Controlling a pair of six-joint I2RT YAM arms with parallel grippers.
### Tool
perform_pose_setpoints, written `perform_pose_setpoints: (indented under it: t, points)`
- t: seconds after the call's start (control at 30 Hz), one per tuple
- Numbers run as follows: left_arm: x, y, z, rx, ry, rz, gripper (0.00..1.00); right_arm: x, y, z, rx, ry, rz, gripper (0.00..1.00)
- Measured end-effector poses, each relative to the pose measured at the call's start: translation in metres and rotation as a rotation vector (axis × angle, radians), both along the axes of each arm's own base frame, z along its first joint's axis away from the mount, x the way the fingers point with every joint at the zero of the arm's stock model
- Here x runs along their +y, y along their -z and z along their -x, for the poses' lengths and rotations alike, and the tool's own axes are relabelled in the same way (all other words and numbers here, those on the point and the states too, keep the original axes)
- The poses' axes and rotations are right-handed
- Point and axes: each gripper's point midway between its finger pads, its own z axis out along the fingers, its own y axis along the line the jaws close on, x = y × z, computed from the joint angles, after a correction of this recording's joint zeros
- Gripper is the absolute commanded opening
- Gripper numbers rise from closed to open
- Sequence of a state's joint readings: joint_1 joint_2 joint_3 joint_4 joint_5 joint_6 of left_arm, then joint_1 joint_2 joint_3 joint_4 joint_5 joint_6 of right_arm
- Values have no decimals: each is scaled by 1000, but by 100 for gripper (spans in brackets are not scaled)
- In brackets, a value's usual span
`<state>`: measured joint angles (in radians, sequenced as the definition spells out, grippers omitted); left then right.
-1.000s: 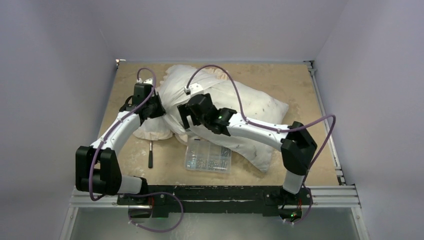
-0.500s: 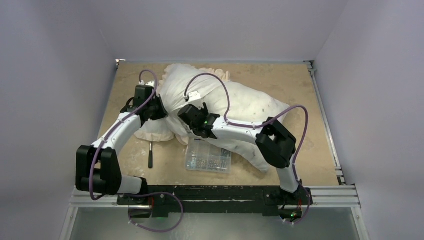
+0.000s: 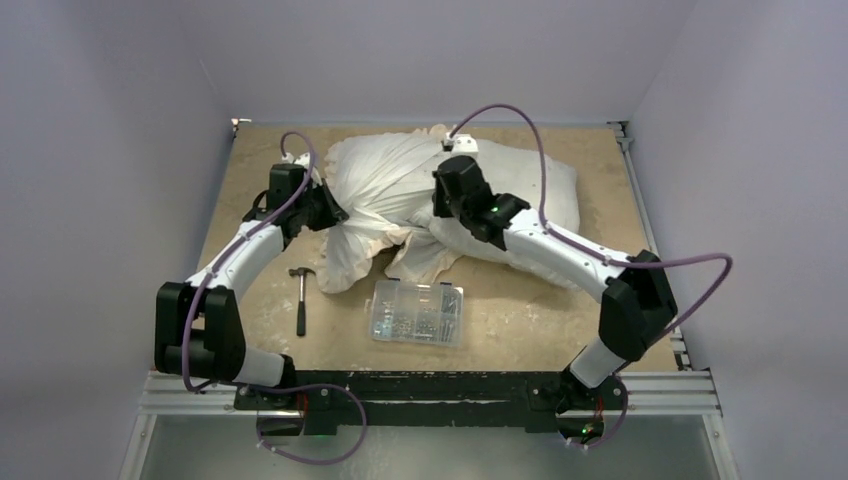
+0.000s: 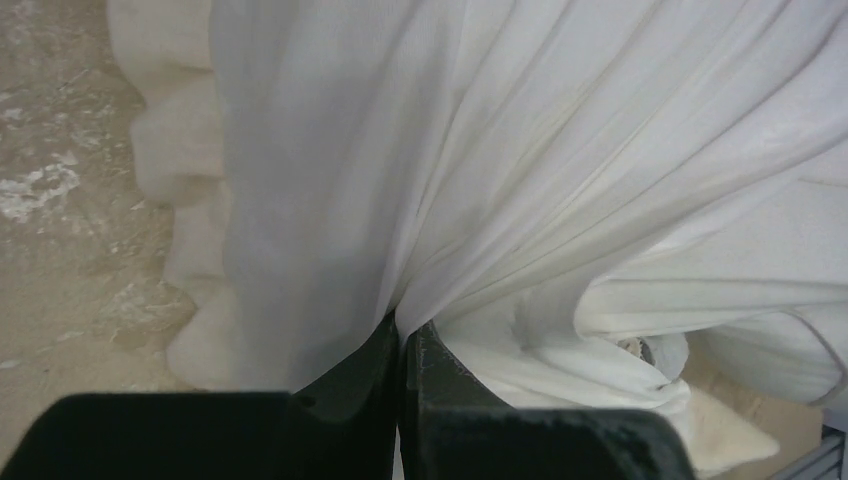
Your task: Remove the pillowcase from the pillow
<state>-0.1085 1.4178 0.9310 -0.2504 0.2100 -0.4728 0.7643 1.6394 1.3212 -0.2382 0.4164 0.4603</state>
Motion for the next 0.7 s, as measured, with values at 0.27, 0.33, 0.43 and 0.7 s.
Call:
perform_pose_setpoints:
  t: [0.27, 0.33, 0.43, 0.7]
  points:
    - [-14, -5, -6, -6, 40, 68, 2, -36, -18, -4, 18, -41, -104, 0]
    - [-14, -9, -9, -12, 41, 68, 23, -39, -19, -5, 27, -52, -121, 0]
    - [-11, -16, -11, -20, 35, 56, 46, -44, -21, -10, 24, -49, -136, 0]
    - [-9, -53, 13, -56, 2, 137, 57, -55, -31, -19, -1, -28, -159, 0]
